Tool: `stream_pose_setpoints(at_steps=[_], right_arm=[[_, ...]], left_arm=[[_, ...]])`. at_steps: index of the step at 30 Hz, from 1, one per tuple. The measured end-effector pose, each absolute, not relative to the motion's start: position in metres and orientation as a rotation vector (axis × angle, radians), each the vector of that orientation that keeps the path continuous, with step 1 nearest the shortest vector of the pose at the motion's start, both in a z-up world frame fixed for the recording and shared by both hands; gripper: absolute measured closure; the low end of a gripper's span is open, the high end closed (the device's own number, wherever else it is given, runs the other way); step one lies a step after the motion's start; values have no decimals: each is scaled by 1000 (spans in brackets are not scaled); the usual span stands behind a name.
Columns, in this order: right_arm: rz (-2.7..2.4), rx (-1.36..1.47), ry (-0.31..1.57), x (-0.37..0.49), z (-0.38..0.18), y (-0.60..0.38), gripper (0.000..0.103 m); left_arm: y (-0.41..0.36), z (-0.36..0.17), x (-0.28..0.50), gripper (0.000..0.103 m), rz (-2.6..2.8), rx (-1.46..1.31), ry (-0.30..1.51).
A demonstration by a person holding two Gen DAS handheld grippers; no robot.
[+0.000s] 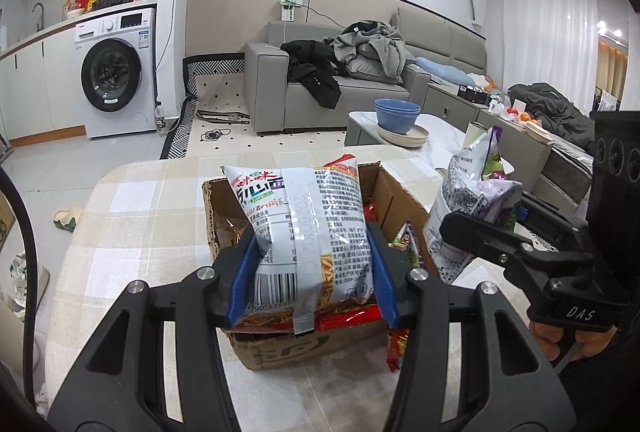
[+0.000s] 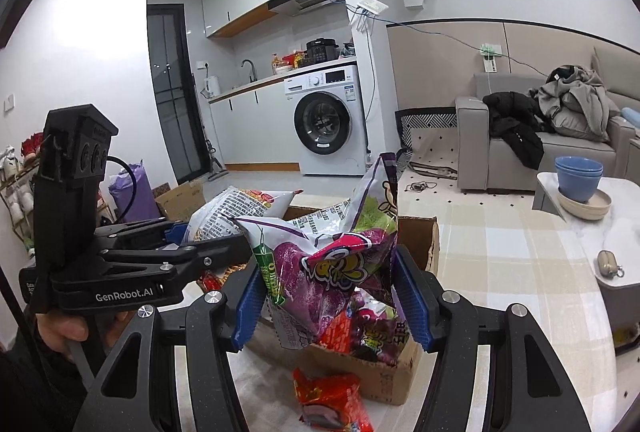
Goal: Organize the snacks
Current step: 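Carry the white bag over the box with the left tool while the right tool carries the candy bag, then release the white bag into the box with the left tool while the right tool releases the candy bag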
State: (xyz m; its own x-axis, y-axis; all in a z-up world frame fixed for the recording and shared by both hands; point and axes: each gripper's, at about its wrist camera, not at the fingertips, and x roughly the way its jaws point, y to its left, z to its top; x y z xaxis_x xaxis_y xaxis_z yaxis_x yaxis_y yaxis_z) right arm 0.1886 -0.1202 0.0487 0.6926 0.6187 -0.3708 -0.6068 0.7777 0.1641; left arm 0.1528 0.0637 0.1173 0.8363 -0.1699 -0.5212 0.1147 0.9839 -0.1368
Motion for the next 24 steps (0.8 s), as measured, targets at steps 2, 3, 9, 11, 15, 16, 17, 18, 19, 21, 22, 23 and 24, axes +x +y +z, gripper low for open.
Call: stream_pose_setpoints(at_steps=[2, 3, 9, 11, 15, 16, 17, 18, 19, 21, 22, 23, 24], right_arm=[[683, 30, 434, 195, 47, -118, 42], [680, 27, 437, 197, 46, -116, 42], [683, 19, 452, 205, 42, -108, 42], [687, 19, 460, 210, 40, -106, 42], [672, 2, 461, 214, 40, -101, 42], [669, 4, 460, 214, 40, -100, 42], [666, 4, 461, 215, 39, -100, 41], [660, 3, 464, 216, 39, -100, 40], [656, 2, 467, 219, 39, -99, 40], [646, -18, 475, 219, 37, -100, 38], [639, -33, 471, 218, 37, -99, 35], [636, -39, 467, 216, 37, -99, 22], [632, -44, 459, 214, 38, -100, 12]], left_arm=[[64, 112, 159, 55, -148, -102, 561], [65, 111, 162, 55, -145, -104, 564], [64, 99, 181, 55, -130, -99, 585], [60, 93, 187, 55, -124, -87, 595], [50, 85, 197, 55, -111, -56, 608], [48, 84, 198, 55, -109, -50, 606], [46, 83, 201, 55, -106, -45, 606], [45, 82, 202, 55, -105, -42, 609], [44, 81, 204, 54, -104, -40, 610], [42, 80, 208, 54, -102, -36, 613], [41, 80, 208, 52, -97, -30, 613], [39, 80, 209, 50, -93, -24, 612], [39, 79, 209, 44, -90, -19, 609]])
